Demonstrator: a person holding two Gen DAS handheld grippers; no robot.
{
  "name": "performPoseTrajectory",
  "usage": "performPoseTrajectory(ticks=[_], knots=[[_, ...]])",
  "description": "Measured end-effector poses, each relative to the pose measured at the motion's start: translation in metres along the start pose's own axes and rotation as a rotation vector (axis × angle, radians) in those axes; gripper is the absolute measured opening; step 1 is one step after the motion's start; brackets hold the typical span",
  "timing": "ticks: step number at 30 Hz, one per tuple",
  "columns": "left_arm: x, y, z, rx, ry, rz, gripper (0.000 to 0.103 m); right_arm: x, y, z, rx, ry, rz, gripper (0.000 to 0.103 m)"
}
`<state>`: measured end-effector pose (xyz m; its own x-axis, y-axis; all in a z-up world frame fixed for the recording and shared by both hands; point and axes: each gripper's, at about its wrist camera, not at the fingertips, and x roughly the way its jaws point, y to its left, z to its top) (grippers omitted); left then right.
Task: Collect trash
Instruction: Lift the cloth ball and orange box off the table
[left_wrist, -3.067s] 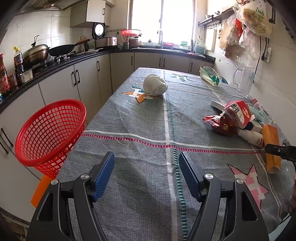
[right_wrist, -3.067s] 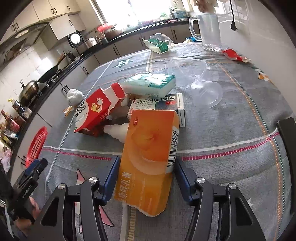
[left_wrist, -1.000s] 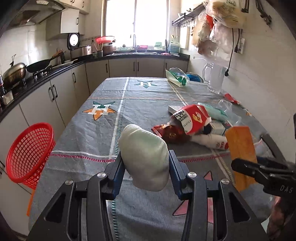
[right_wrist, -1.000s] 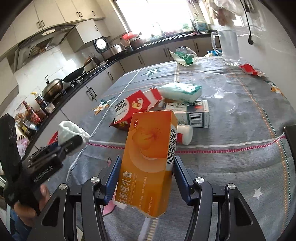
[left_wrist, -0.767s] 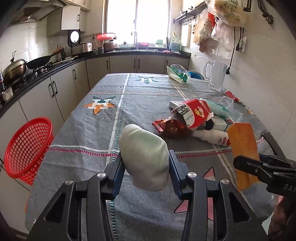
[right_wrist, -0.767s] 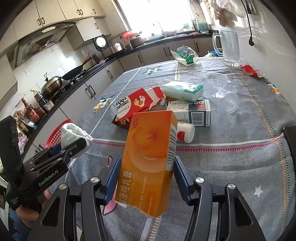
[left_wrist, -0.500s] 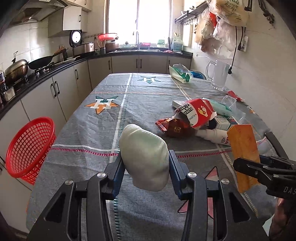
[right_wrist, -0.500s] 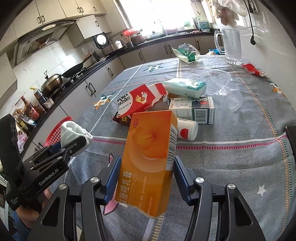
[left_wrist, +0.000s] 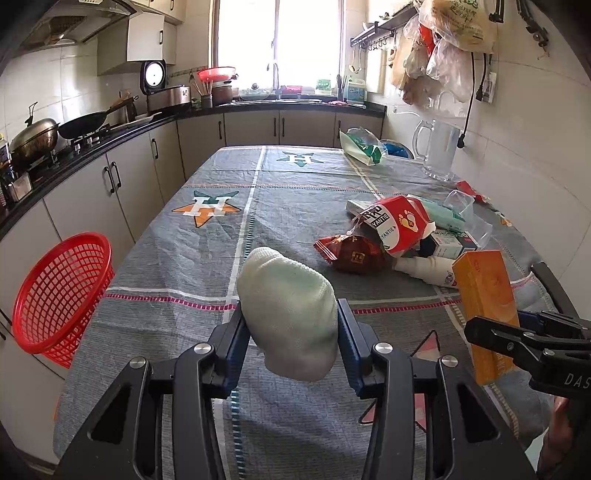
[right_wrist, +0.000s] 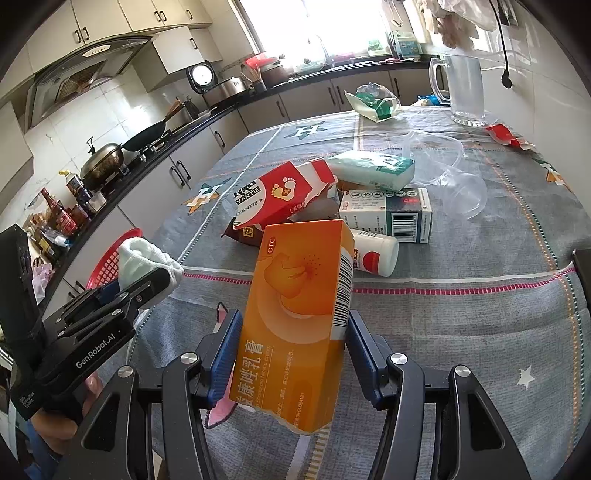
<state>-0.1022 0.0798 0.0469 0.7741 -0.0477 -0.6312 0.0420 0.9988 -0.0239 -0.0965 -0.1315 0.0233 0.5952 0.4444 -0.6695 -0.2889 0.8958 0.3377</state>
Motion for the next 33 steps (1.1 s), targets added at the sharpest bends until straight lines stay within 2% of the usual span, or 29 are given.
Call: performPoseTrajectory(ticks=[15,33], knots=[[-0.011,0.018,0.001,-0.033,-0.03,0.008,0.043,0.004,0.015,0.004,-0.034,0.01,-0.006,0.061],[-0.035,0.079,0.003,-0.149,-0.086,0.059,0.043,0.025,0.069,0.028,-0.128,0.04,0.033,0.061]])
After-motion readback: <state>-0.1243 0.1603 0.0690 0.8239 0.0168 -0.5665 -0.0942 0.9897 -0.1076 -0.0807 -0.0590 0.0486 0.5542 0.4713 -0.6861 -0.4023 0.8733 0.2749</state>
